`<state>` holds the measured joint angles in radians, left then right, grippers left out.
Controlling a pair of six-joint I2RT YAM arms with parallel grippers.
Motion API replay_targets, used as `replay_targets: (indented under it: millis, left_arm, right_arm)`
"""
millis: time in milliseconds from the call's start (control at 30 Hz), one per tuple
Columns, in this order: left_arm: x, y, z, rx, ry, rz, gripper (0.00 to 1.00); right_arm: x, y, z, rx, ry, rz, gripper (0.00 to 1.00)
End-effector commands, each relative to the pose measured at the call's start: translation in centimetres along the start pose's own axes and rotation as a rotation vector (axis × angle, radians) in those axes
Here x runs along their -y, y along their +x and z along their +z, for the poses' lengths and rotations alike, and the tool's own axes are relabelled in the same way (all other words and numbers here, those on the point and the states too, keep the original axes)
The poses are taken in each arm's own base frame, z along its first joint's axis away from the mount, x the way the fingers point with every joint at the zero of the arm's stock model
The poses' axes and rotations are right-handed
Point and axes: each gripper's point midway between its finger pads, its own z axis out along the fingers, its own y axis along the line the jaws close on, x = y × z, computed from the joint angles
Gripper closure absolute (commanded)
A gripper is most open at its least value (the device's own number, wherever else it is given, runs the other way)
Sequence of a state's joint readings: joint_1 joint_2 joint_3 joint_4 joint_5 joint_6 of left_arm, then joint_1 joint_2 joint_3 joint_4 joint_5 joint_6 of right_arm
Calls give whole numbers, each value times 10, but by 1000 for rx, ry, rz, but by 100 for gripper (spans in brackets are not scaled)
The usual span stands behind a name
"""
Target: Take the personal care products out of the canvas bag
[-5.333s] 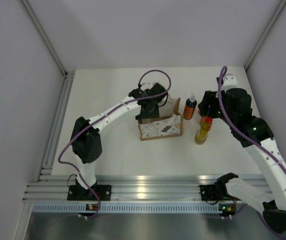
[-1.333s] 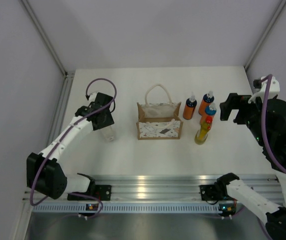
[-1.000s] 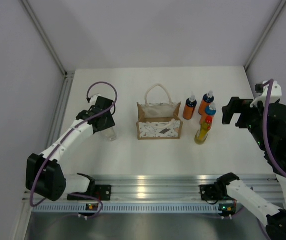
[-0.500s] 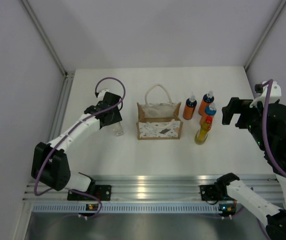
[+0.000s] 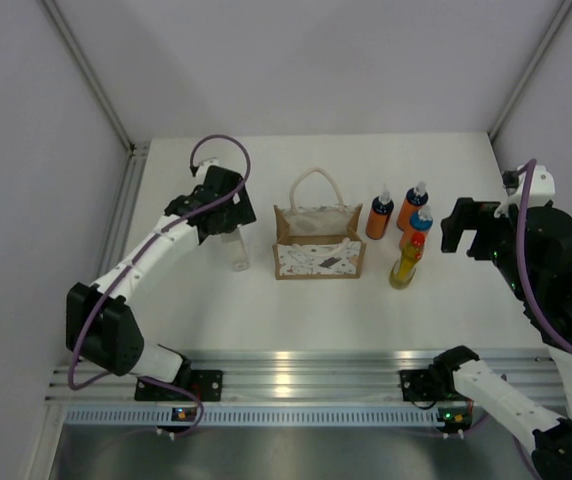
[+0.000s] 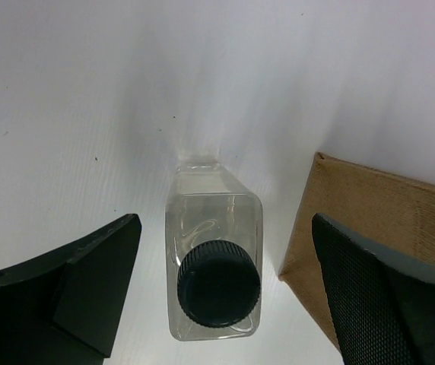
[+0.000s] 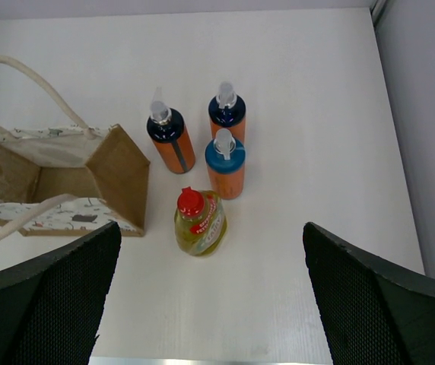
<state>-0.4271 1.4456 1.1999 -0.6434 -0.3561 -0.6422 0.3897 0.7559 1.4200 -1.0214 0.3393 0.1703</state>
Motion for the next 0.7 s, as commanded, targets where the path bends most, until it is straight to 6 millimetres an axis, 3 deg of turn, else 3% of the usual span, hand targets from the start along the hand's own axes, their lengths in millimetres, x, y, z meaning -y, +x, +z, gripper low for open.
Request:
replay_targets:
  millis: [0, 200, 300, 500, 667]
  left_arm:
    - [9, -28, -23, 51, 28, 1, 2]
    - [6, -69, -74, 138, 46, 40, 2]
    - [-10, -86, -100, 183, -4, 62, 2]
    - [-51, -91, -145, 250, -88, 50, 2]
    - [-98, -74, -168, 323, -178, 17, 2]
  right_arm:
    - [1, 6, 1, -27, 12, 7, 1]
    - [13, -3, -7, 12, 67, 22, 1]
    - [21, -5, -10, 30, 102, 23, 1]
    - [34, 0, -22, 65, 141, 23, 0]
    - [42, 9, -34, 90, 144, 10, 1]
